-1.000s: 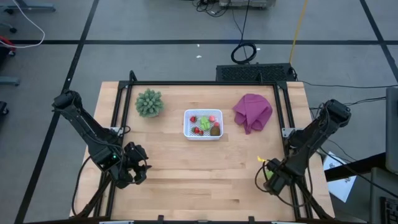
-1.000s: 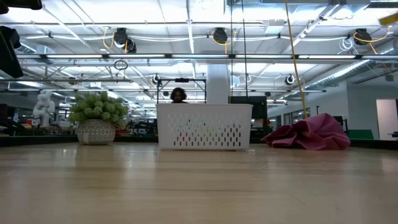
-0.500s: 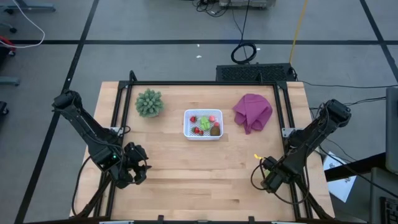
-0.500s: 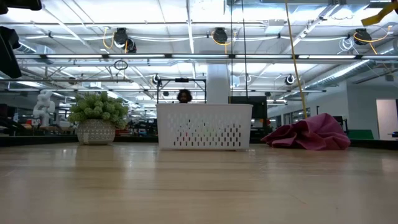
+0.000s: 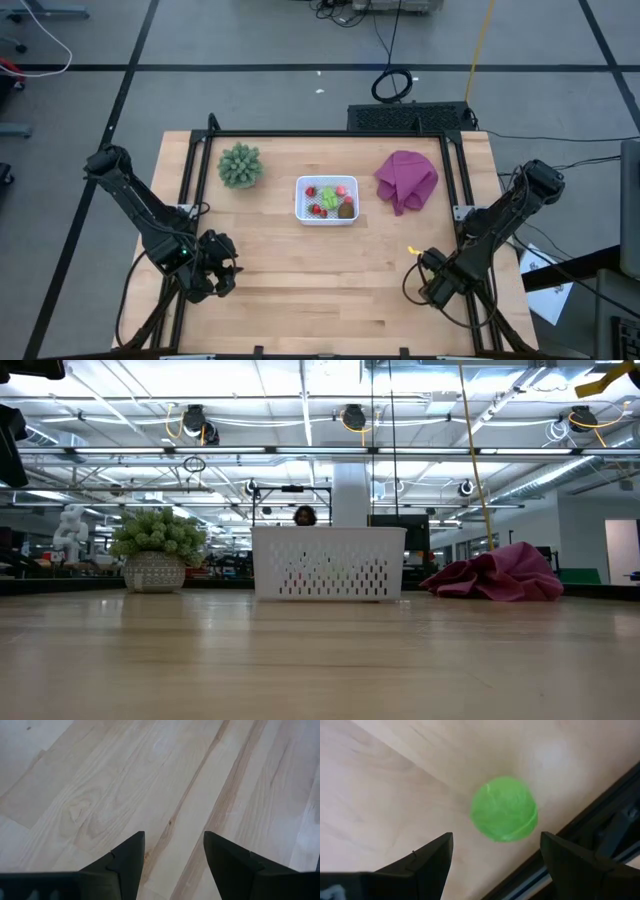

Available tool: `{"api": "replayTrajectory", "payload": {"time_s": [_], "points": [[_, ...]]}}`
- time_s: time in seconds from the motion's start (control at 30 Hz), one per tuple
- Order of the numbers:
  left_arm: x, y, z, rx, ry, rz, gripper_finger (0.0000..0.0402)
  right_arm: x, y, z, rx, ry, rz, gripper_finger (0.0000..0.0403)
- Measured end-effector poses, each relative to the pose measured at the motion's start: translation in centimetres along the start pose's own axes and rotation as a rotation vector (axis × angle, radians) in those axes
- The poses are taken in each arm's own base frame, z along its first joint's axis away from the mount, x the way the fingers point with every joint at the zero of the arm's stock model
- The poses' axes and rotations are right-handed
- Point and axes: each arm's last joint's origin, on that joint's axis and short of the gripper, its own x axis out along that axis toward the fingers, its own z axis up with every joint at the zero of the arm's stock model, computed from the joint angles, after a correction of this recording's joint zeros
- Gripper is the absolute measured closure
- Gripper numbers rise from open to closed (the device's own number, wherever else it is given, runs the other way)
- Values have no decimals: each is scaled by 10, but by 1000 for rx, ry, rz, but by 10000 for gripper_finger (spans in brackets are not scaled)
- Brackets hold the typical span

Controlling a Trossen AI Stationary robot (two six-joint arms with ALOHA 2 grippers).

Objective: Pick and placing Produce into tupperware
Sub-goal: Put the green cabbage into the white bin

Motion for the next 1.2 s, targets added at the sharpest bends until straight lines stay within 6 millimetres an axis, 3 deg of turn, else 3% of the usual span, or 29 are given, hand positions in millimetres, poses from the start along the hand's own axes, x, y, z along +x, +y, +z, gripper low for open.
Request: {"api": "replayTrajectory", "payload": {"time_s": [0.4,0.87,1.2], "points": [[0,0,-1,-27,18,-5,195,13,-8,4,-34,-24,-37,112],[0,-3,0,-54,14,-32,195,35,-8,8,-58,-10,39,112],[0,-5,1,-37,9,-47,195,35,-8,8,-55,-8,50,112]]}}
